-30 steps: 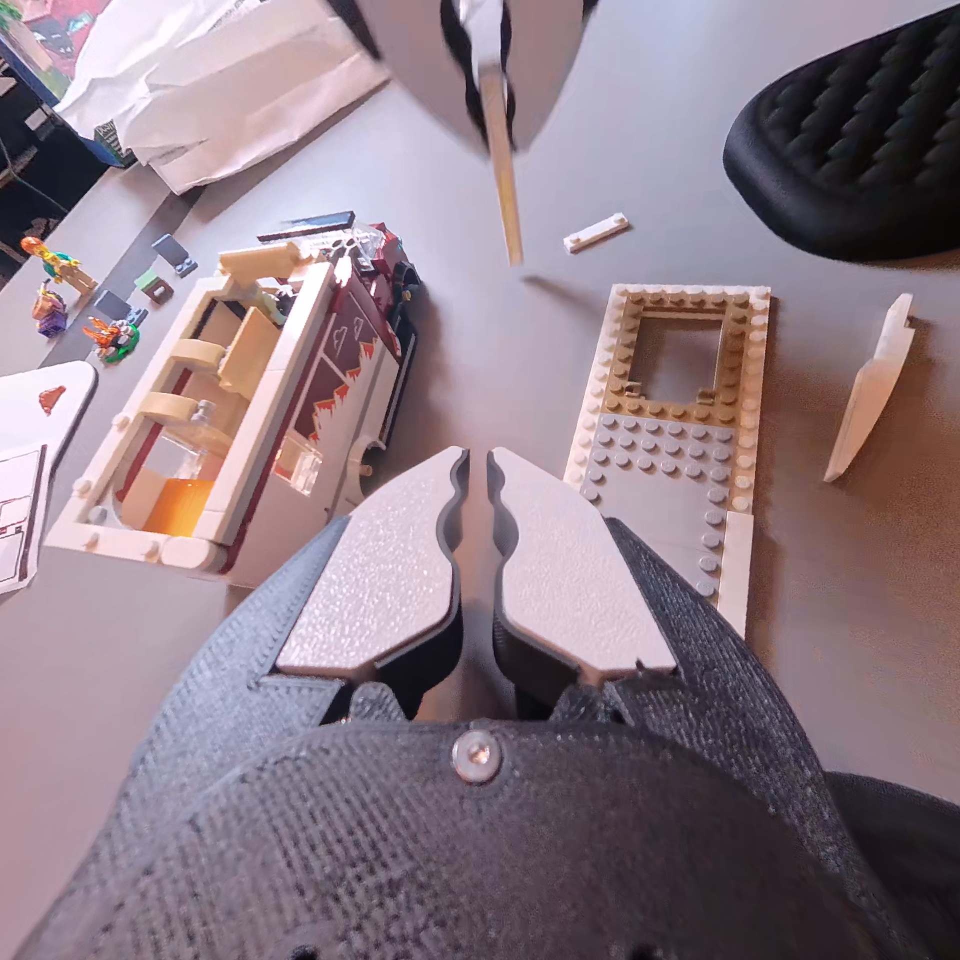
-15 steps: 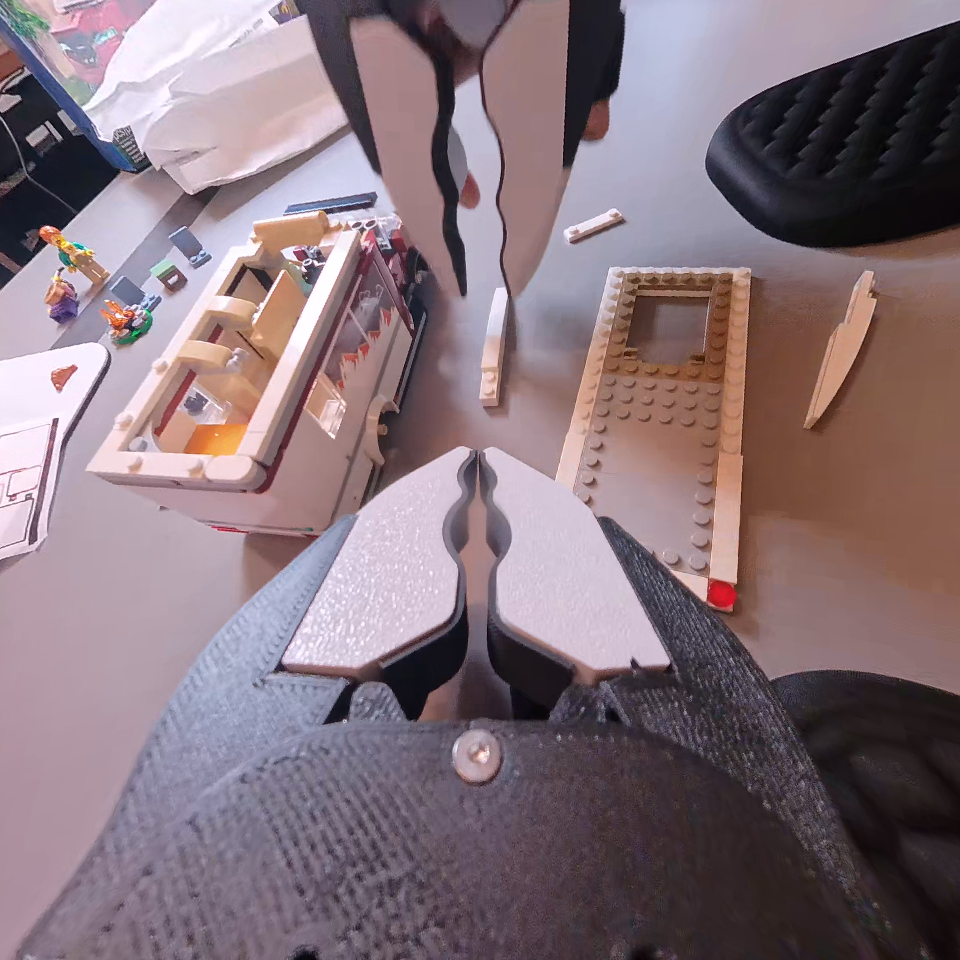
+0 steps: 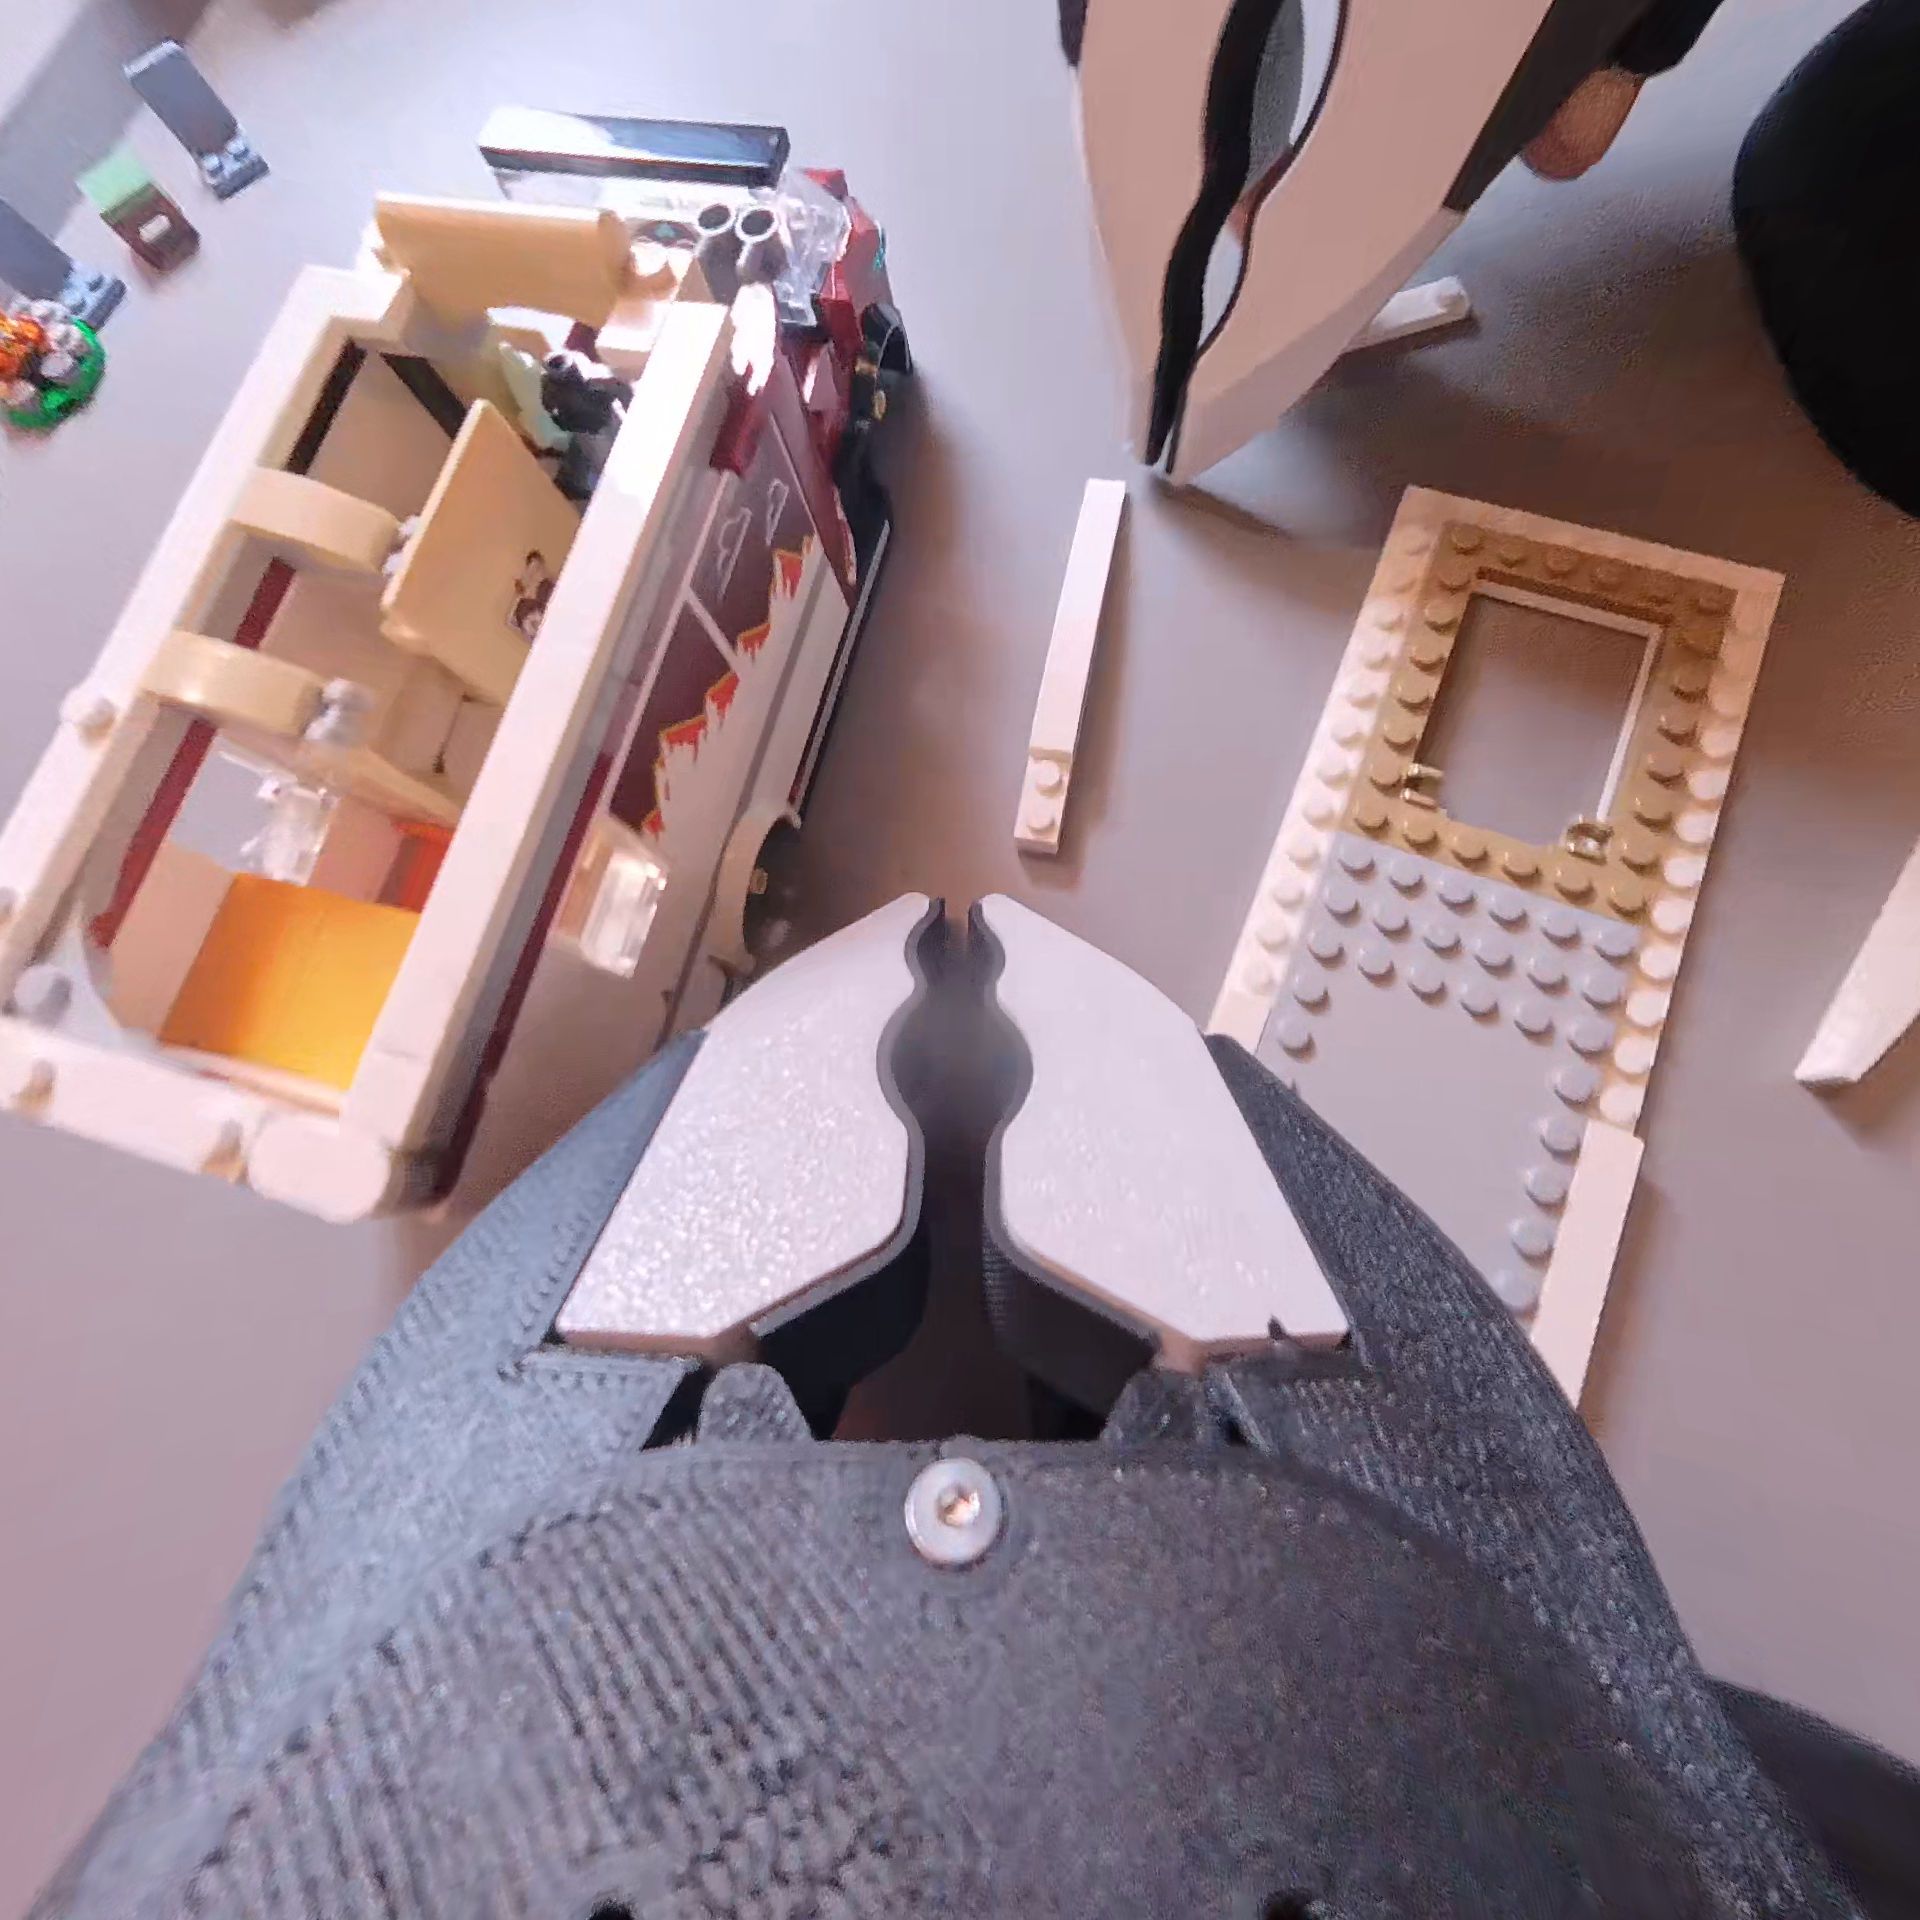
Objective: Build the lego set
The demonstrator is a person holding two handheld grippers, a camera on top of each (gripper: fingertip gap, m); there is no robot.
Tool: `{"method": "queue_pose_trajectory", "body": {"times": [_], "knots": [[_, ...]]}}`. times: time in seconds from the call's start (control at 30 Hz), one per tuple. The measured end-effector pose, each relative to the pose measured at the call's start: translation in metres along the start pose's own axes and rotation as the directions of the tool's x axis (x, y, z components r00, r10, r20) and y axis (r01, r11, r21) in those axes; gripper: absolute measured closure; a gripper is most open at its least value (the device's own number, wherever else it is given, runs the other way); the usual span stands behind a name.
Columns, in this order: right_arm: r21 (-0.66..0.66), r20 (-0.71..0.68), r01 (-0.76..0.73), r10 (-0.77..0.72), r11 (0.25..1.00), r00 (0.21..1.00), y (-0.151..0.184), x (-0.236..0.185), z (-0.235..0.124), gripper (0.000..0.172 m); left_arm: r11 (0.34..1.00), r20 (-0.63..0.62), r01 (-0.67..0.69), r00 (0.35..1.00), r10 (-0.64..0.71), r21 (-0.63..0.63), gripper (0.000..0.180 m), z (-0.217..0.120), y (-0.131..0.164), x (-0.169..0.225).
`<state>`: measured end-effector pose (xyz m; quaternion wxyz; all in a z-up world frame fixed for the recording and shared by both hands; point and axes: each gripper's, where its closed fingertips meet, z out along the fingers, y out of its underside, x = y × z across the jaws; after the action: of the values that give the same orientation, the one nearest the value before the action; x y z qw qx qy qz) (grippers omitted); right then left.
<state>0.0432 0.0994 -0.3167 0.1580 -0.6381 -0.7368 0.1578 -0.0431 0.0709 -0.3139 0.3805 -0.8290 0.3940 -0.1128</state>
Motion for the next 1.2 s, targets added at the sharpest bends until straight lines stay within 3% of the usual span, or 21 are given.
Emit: {"method": "queue_pose_trajectory", "body": {"times": [0.17,0.4,0.6,0.73,0.83,0.9,0.93,0.97,1.07,1.2], "knots": [[-0.002,-0.050,0.027,-0.027,1.000,0.998,-0.007,0.016,0.004,0.168,0.996,-0.033,-0.072,0.997,0.070,-0.055,0.180,0.010,-0.010,0.011],[0.116,-0.014,0.063,-0.061,0.991,0.998,-0.026,0.011,0.009,0.163,0.980,-0.169,-0.200,0.965,0.201,0.025,0.173,0.017,-0.024,0.051],[0.238,0.095,0.072,-0.097,0.969,0.991,-0.058,-0.014,0.016,0.160,0.977,-0.157,-0.196,0.966,0.206,0.079,0.174,0.013,-0.032,0.049],[0.242,0.143,-0.007,-0.029,0.970,0.989,-0.063,-0.016,0.006,0.144,0.983,-0.119,-0.138,0.981,0.153,0.124,0.172,-0.011,-0.031,0.036],[0.233,0.138,0.032,-0.066,0.972,0.988,-0.066,-0.027,0.008,0.139,0.983,-0.062,-0.123,0.989,0.133,0.133,0.172,-0.027,-0.025,0.022],[0.186,0.075,0.114,-0.130,0.976,0.989,-0.064,-0.027,0.018,0.144,0.985,-0.041,-0.124,0.991,0.130,0.120,0.171,-0.033,-0.018,0.015],[0.152,0.039,0.153,-0.161,0.976,0.986,-0.061,-0.024,0.023,0.158,0.986,-0.035,-0.122,0.991,0.126,0.111,0.170,-0.035,-0.014,0.011],[0.136,0.028,0.182,-0.188,0.974,0.982,-0.060,-0.023,0.025,0.162,0.988,-0.033,-0.114,0.993,0.117,0.103,0.169,-0.035,-0.010,0.008],[0.100,0.125,0.207,-0.219,0.973,0.968,-0.051,-0.025,0.019,0.162,0.992,-0.055,-0.086,0.994,0.091,0.090,0.166,-0.034,0.001,0.006],[0.131,0.360,0.067,-0.110,0.989,0.926,-0.055,-0.037,0.008,0.163,0.981,-0.082,-0.179,0.979,0.185,0.069,0.154,-0.028,0.004,0.017]]}}
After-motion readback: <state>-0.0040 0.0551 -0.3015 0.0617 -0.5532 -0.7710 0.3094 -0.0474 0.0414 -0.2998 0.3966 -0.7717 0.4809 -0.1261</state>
